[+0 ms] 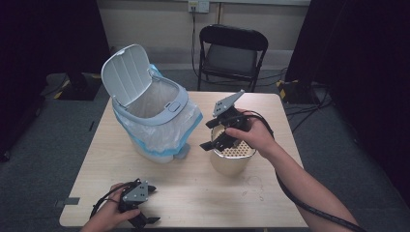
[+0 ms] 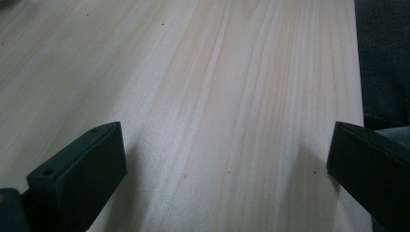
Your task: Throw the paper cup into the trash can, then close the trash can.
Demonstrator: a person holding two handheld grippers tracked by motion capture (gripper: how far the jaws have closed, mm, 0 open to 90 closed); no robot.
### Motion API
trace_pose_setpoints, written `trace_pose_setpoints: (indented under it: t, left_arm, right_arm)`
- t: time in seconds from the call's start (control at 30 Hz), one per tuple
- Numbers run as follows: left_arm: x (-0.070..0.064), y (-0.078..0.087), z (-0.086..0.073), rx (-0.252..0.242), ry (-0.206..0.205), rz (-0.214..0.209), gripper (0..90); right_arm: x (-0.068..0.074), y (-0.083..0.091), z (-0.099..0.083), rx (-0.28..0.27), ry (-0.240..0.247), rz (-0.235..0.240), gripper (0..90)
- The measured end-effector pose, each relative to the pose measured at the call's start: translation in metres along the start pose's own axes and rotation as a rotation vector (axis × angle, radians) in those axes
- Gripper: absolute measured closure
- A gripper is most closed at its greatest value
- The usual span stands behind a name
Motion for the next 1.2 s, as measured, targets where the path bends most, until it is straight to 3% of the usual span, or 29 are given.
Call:
trace_pose_setpoints:
  t: [0.5,1.2]
  left_arm:
    - [0.0,0.0,0.0,-0.002,0.004,-0.002,0.0]
    - [0.0,0.0,0.0,0.003,0.001,-0.003,0.0]
  right_arm:
    - [0.008,0.003,-0.027,-0.013,-0.013,0.009,14.5]
    - [0.037,0.004,-0.064,-0.026,-0.019,0.044,14.5]
Point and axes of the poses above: each handheld gripper's, and its own axes: y roughly backward along the jaws, z roughly out of its top, x roughly to its left, the point moved 9 cm from there along -y, roughly forward along the jaws, and after that the axes turned 15 degrees about -z, right-handed, at the moved point
